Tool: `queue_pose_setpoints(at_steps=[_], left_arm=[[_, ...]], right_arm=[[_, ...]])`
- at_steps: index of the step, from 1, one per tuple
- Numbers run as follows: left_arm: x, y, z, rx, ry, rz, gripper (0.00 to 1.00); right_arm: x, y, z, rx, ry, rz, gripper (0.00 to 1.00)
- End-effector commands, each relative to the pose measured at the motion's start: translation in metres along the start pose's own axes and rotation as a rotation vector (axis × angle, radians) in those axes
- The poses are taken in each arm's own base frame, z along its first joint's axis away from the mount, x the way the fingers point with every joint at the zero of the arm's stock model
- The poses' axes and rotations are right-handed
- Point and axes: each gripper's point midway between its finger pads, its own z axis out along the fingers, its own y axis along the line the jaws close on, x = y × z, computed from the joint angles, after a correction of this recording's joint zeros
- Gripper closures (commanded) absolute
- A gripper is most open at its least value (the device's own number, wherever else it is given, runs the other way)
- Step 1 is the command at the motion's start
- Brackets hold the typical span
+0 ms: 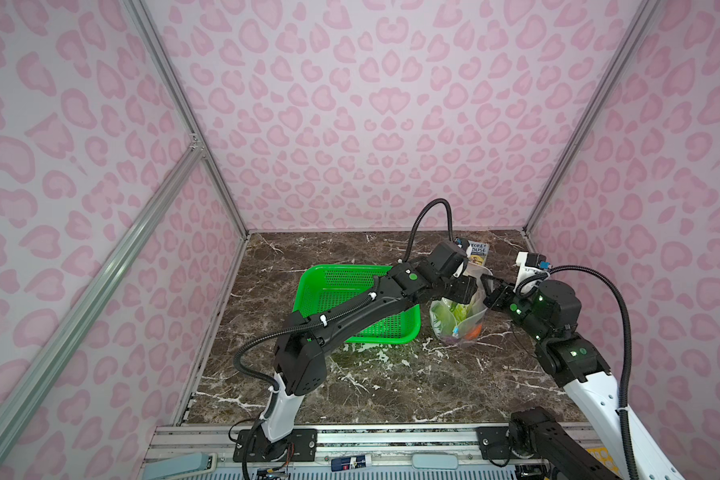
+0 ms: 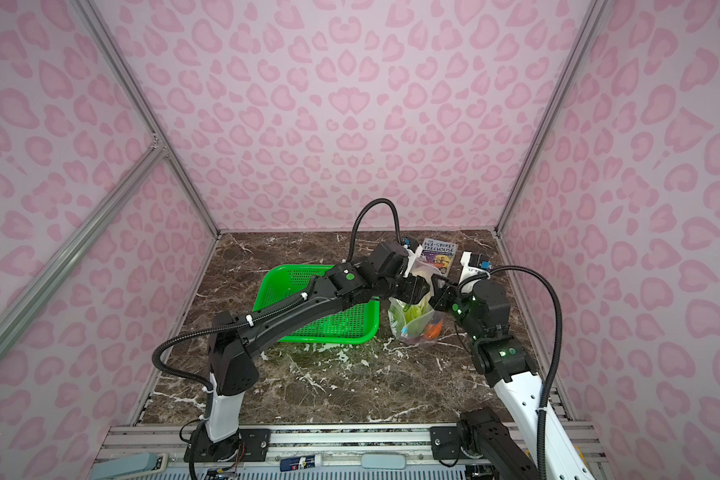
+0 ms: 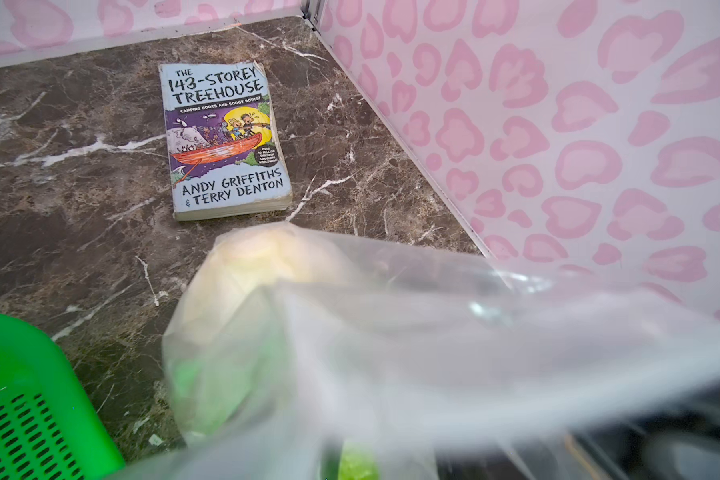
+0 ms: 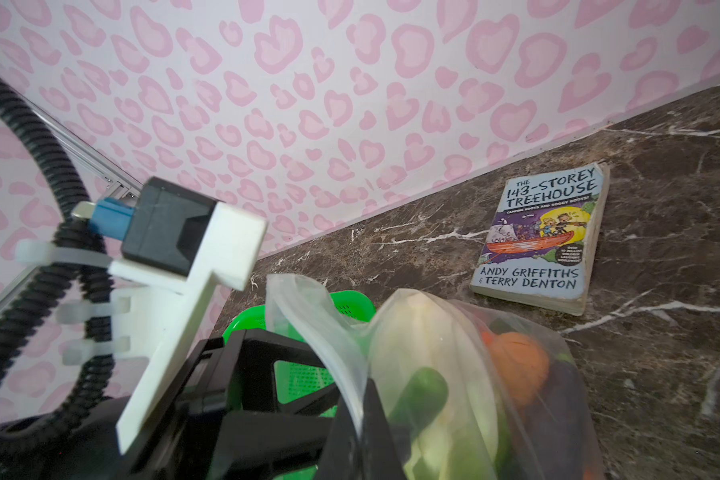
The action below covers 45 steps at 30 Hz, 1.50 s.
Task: Place the food in the zip-top bag and seal the zipper
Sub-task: 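Lower the green pepper into the bag's mouth and open the left gripper, then withdraw the left gripper from the bag back toward the basket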
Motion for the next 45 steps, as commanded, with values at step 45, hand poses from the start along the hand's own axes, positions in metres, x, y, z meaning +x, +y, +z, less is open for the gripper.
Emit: queue_pose_setpoints(at_steps=[45], left_arm=[[0.139,0.169,-0.014,-0.488,0.307,0.158,0.02]], right_arm=[[-0.004,-0.01,-0.001,0.06,-0.017,-0.028,1.0]])
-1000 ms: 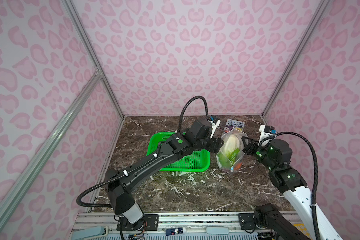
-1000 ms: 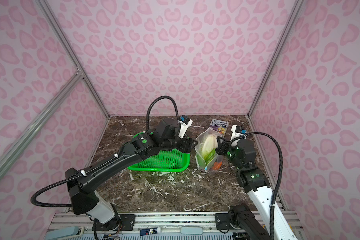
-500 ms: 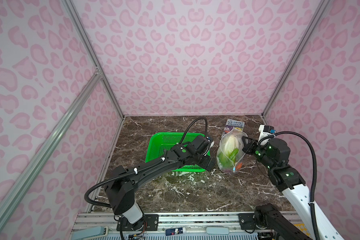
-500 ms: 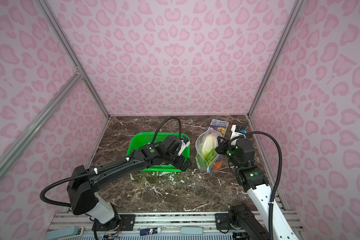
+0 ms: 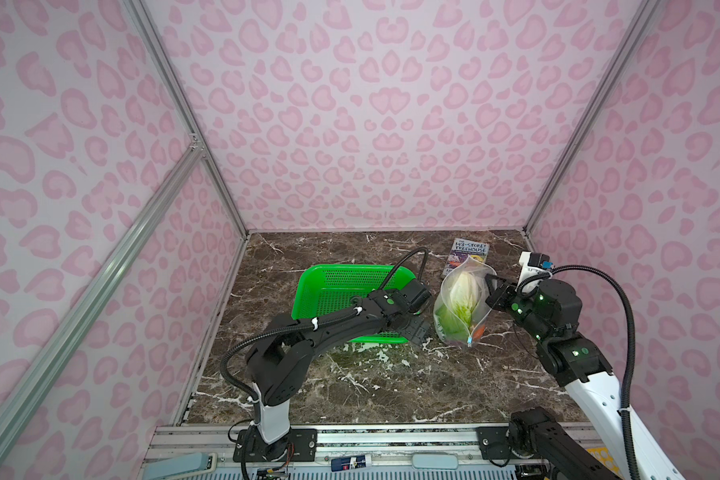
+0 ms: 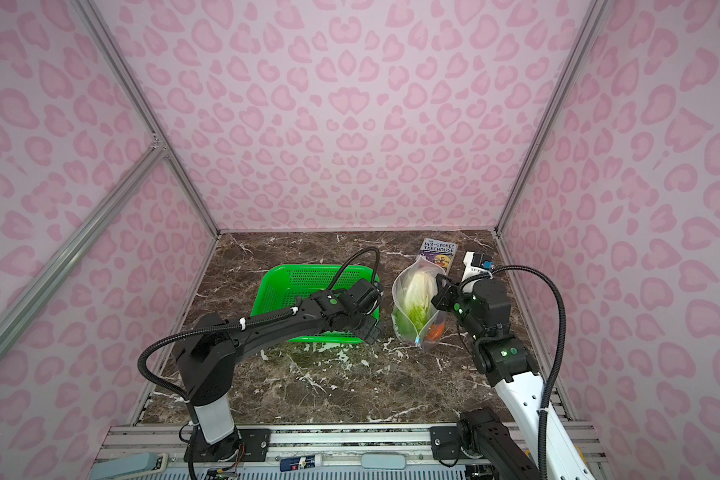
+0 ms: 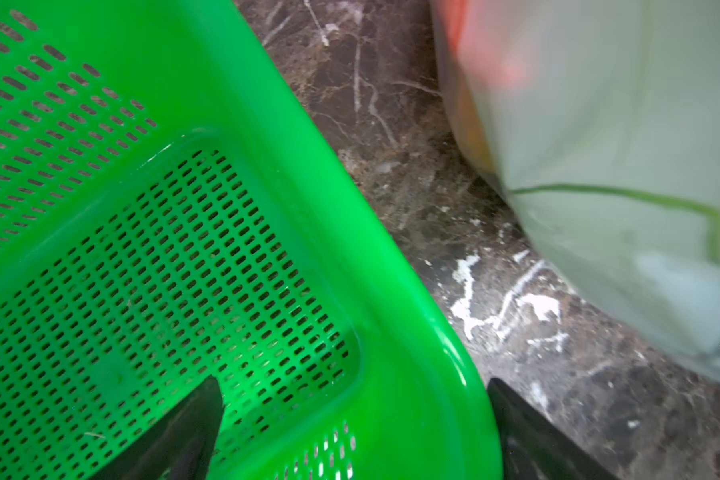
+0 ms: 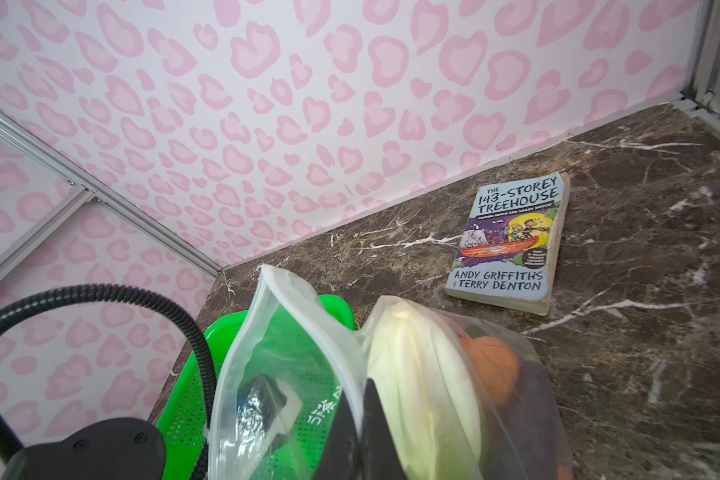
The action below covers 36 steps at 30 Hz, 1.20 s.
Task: Place the food in the zip-top bag and seal the zipper
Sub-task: 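Withdraw the left gripper from the bag back toward the basket, then move the left gripper to the bag's zipper edge and pinch it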
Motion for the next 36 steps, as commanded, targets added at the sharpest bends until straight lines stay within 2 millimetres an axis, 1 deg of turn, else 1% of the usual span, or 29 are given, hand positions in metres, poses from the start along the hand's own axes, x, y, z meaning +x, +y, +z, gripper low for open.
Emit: queue_pose_setpoints(at_steps=[1,8,12,16,18,19,21,23,26,28,29,34,36], left_arm=[[-0.009,0.029,0.001,-0.09,-0.024,-0.06,0.02],[-0.011,0.082,0.003,-0.177,-0.032,-0.154,0.03],[-0.012,0.12,0.004,-0.25,-0.034,-0.214,0.03],[-0.017,0.157,-0.004,-0.299,-0.058,-0.283,0.03],[-0.022,0.167,-0.013,-0.307,-0.076,-0.305,0.03],[-0.026,0.168,-0.02,-0.305,-0.09,-0.309,0.02],[-0.035,0.163,-0.034,-0.265,-0.124,-0.312,0.01],[-0.044,0.151,-0.049,-0.18,-0.169,-0.329,0.0],[-0.057,0.122,-0.076,-0.023,-0.256,-0.344,0.02],[-0.063,0.096,-0.096,0.066,-0.322,-0.322,0.02],[-0.058,0.085,-0.098,0.087,-0.329,-0.304,0.02],[-0.054,0.024,-0.13,0.182,-0.488,-0.204,0.03],[-0.052,0.004,-0.138,0.226,-0.533,-0.187,0.03]], right_arm=[[0.0,0.0,0.001,-0.004,-0.001,-0.004,1.0],[-0.002,0.0,0.0,0.0,-0.008,-0.009,1.0],[-0.001,0.0,0.001,0.0,-0.002,-0.009,1.0],[-0.001,0.001,0.002,0.0,-0.001,-0.009,1.0],[-0.001,0.001,0.003,0.0,0.001,-0.009,1.0],[-0.001,0.0,0.003,0.001,0.004,-0.008,1.0],[0.0,0.0,0.004,0.002,0.007,-0.007,1.0],[0.0,0.0,0.005,0.002,0.004,-0.005,1.0],[-0.001,-0.001,0.007,0.006,-0.001,0.005,1.0],[-0.003,-0.005,0.009,0.024,-0.012,0.023,1.0],[-0.003,-0.006,0.011,0.032,-0.013,0.032,1.0],[-0.006,-0.008,0.022,0.046,-0.02,0.094,1.0],[-0.008,-0.01,0.027,0.062,-0.026,0.102,1.0]])
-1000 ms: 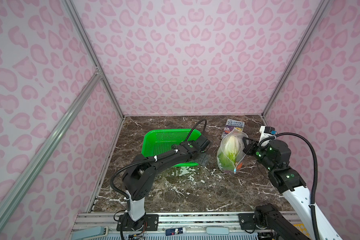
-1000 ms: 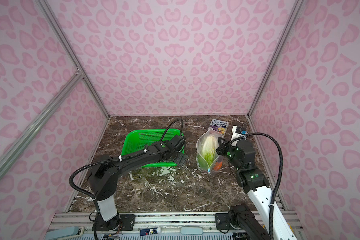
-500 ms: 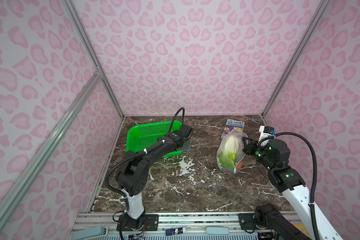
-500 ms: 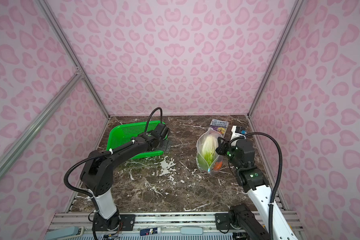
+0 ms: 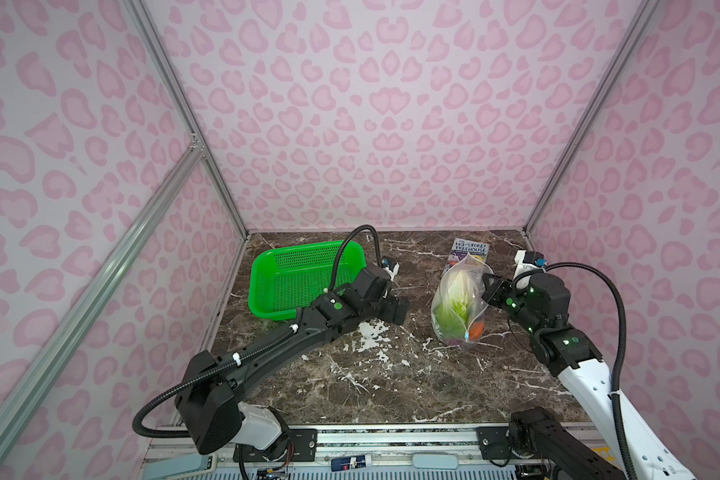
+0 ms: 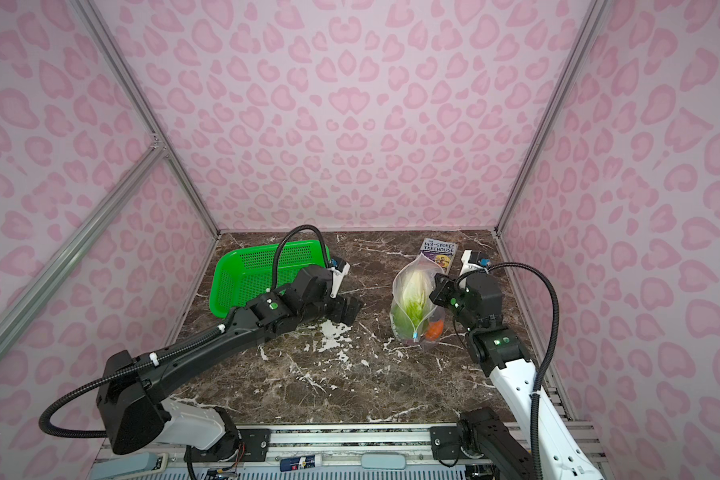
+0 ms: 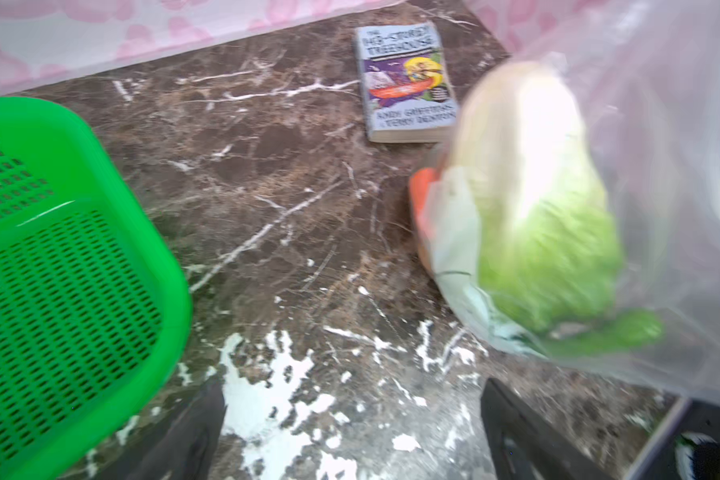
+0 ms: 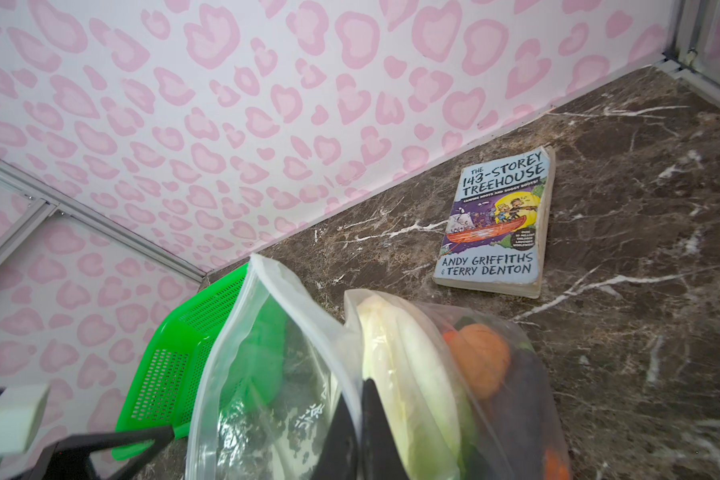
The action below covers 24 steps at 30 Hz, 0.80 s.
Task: Place the food in the zip-top bag and seal the zipper
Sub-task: 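Move the left gripper to the bag's zipper edge and pinch it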
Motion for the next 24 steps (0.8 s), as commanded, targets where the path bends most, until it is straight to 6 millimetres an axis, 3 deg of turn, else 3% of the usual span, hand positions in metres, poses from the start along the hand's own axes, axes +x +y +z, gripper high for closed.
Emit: queue_pose_setpoints(at_steps=[1,6,13,21,24], left_arm=[[-0.026,-0.034,-0.011,0.099,-0.162,-0.003,0.02],[-0.027,-0.08,-0.014,0.183,-0.205,0.056,0.02],[-0.014,-0.133,0.013,0.27,-0.216,0.087,0.01],[-0.032,-0.162,0.02,0.325,-0.296,0.09,0.02],[-0.042,-0.163,0.028,0.294,-0.313,0.084,0.02]], right_arm=[[-0.016,0.003,0.005,0.006,-0.064,0.034,1.0],[-0.02,-0.011,0.013,0.082,-0.097,0.057,1.0],[-0.029,-0.024,0.023,0.146,-0.159,0.081,1.0],[-0.038,-0.028,0.03,0.179,-0.191,0.085,1.0],[-0.038,-0.027,0.031,0.174,-0.189,0.092,1.0]])
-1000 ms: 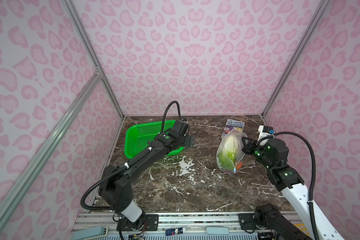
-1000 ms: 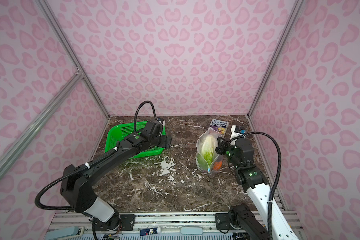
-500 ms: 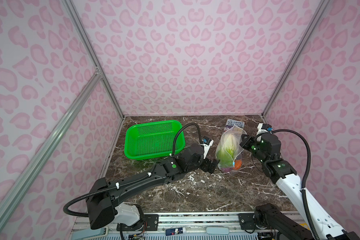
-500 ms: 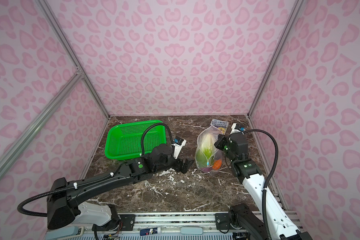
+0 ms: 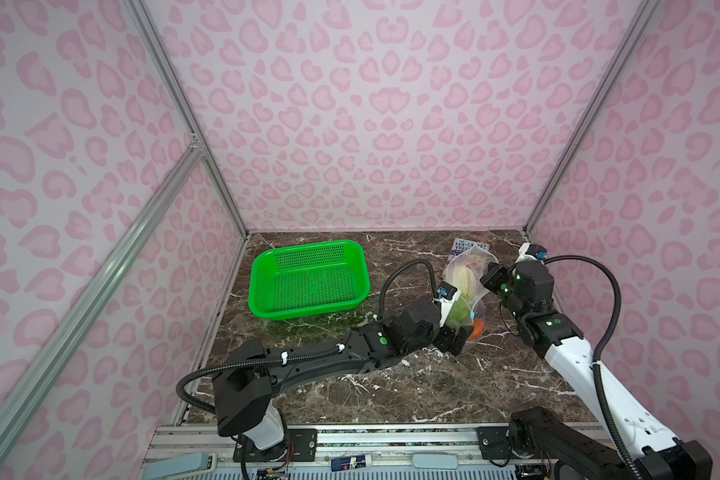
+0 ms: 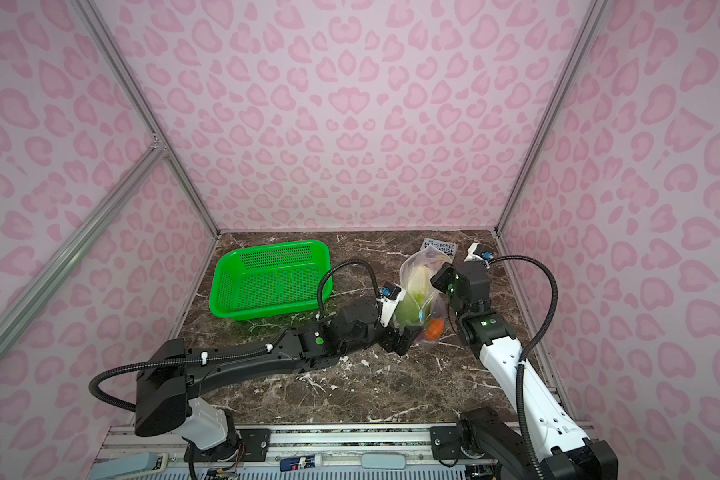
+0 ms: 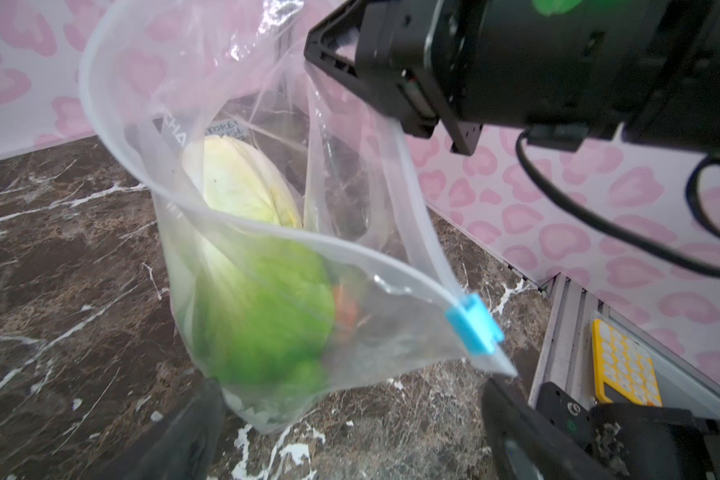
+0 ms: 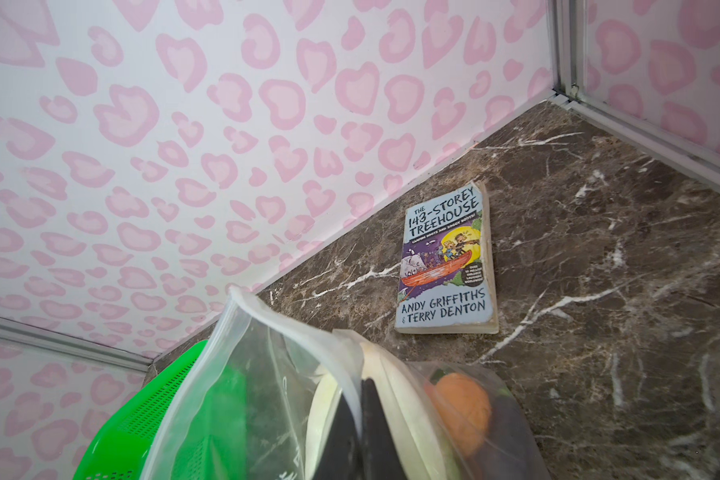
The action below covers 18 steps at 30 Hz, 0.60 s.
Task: Place the food in the zip-top bag and seal the zipper
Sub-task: 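Move the left gripper to the bag's zipper edge and pinch it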
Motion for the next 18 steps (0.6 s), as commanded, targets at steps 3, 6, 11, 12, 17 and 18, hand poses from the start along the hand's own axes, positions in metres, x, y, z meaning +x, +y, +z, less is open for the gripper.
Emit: queue_pose_setpoints(at_steps=[3,6,11,12,17,18], left_arm=[[-0.032,-0.005,0.013,-0.006,-0.102,-0.008,0.0],[-0.031,-0.013,0.019,0.036,-0.091,-0.024,0.03],[-0.024,-0.005,0.026,0.001,-0.068,-0.036,0.31],[-0.023,-0.001,0.027,-0.007,-0.066,-0.042,0.41],[-0.018,0.014,0.028,-0.056,-0.045,-0.05,0.7],[-0.02,0.017,0.027,-0.062,-0.049,-0.052,0.75]], right_arm=[[-0.013,0.004,-0.002,-0.006,-0.057,0.023,1.0],[-0.015,0.002,-0.003,-0.003,-0.062,0.022,1.0],[-0.018,0.003,-0.007,-0.014,-0.073,0.029,1.0],[-0.019,0.003,-0.008,-0.013,-0.078,0.028,1.0],[-0.022,0.002,-0.013,-0.016,-0.081,0.028,1.0],[-0.022,0.003,-0.014,-0.02,-0.08,0.028,1.0]])
